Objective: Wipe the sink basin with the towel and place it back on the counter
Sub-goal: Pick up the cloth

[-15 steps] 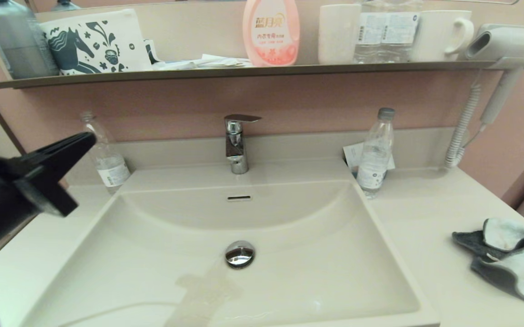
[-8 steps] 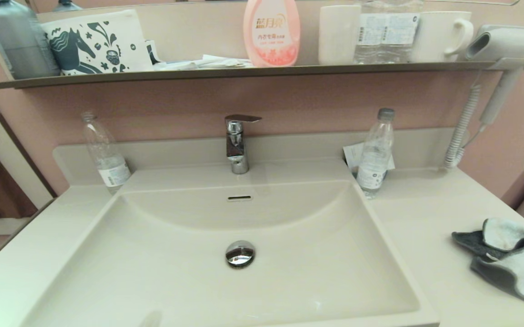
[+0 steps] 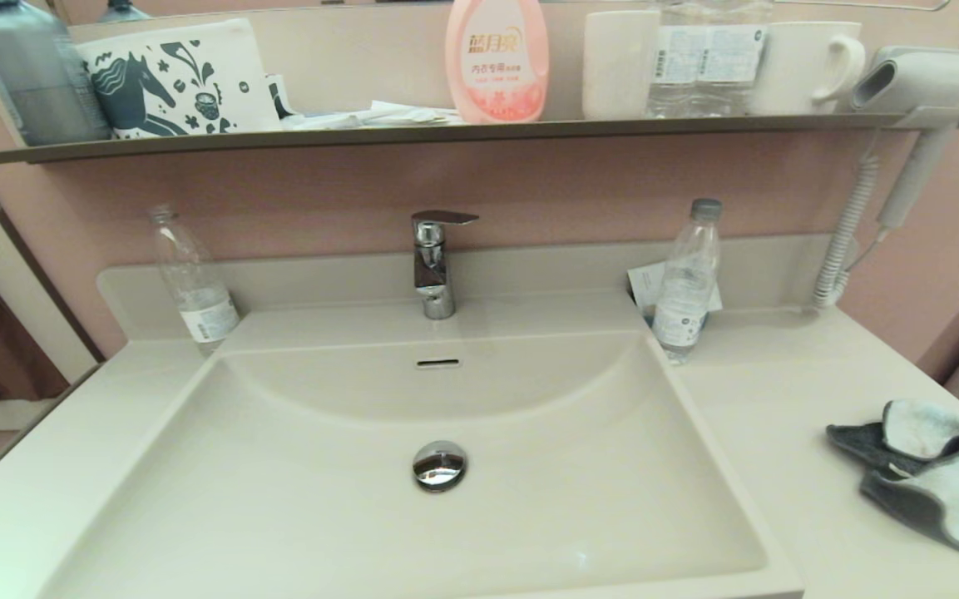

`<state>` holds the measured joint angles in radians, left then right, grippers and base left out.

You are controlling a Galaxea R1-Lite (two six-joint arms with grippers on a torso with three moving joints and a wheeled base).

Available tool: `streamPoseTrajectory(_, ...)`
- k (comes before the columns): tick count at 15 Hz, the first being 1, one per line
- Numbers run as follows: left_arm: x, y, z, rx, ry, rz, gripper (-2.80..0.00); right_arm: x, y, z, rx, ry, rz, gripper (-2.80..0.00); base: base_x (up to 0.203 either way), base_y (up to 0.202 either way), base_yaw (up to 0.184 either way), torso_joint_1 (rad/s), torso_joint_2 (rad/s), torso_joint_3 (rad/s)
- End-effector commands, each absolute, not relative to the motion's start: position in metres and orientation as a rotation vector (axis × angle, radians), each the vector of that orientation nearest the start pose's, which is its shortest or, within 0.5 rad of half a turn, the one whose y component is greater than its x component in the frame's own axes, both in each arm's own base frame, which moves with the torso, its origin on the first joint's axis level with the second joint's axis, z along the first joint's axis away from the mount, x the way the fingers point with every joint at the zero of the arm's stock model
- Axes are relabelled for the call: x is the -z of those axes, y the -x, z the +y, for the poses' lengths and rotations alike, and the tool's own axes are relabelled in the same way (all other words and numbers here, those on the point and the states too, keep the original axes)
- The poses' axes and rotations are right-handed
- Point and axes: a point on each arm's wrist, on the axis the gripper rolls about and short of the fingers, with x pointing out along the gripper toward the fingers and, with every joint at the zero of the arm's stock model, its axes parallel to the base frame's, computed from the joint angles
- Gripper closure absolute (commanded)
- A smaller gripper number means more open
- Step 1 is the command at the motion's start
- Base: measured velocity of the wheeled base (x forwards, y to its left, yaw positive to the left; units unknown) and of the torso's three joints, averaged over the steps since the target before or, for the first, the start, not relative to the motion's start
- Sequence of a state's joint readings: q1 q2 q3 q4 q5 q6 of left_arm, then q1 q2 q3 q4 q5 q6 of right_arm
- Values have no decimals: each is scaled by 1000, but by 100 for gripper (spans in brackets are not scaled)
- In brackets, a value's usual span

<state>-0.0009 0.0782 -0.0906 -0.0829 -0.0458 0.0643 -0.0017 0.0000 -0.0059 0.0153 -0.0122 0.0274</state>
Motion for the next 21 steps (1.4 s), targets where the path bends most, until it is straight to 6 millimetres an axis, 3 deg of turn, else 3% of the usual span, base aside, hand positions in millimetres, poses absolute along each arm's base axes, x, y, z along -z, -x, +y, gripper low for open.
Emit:
streamPoseTrajectory(1, -93, 27, -1, 37, -66, -96, 0, -76, 23, 0, 14, -28, 9, 0, 0, 0, 0, 0, 0, 0)
streamPoseTrajectory(4, -82, 23, -1, 38, -71, -61, 0, -76, 23, 0, 14, -28, 9, 0, 0, 0, 0, 0, 0, 0)
streamPoseTrajectory(16, -83, 23, 0, 13, 67, -70, 0, -78, 24, 0, 20, -23, 3, 0, 0, 0, 0, 0, 0, 0)
streamPoseTrajectory(18, -83, 23, 0, 12, 67, -70, 0, -87, 27, 0, 24, -21, -22, 0, 0, 0, 0, 0, 0, 0)
streamPoseTrajectory(21, -83, 23, 0, 12, 67, -70, 0, -120, 25, -1, 30, -22, -23, 0, 0, 0, 0, 0, 0, 0)
